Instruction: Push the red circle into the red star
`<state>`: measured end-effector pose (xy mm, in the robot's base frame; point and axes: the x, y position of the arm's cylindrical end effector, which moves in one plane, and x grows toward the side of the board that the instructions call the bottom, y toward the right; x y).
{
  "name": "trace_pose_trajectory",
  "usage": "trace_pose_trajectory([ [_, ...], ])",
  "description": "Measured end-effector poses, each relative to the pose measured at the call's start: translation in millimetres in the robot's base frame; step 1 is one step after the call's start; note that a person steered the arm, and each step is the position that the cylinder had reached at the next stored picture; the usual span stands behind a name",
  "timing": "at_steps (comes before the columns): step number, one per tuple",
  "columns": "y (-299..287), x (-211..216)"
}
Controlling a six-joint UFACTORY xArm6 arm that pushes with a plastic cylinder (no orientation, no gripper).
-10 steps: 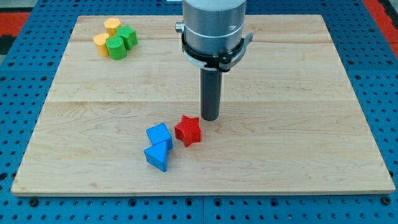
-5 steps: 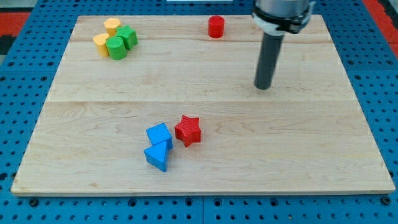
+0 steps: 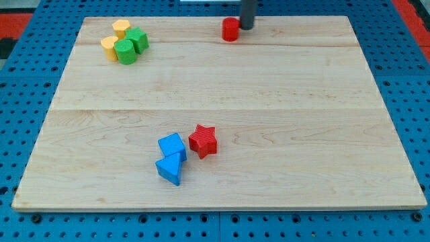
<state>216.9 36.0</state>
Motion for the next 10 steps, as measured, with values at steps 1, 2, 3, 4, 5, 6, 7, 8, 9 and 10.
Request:
trace_pose_trajectory([
  [1,-21,28],
  [2,-35,-8],
  [3,-85,-5],
  [4,-56,41],
  [5,-54,96],
  [6,-65,106],
  [7,-123,69],
  [8,-145,47],
  [9,-52,24],
  [10,-36,67],
])
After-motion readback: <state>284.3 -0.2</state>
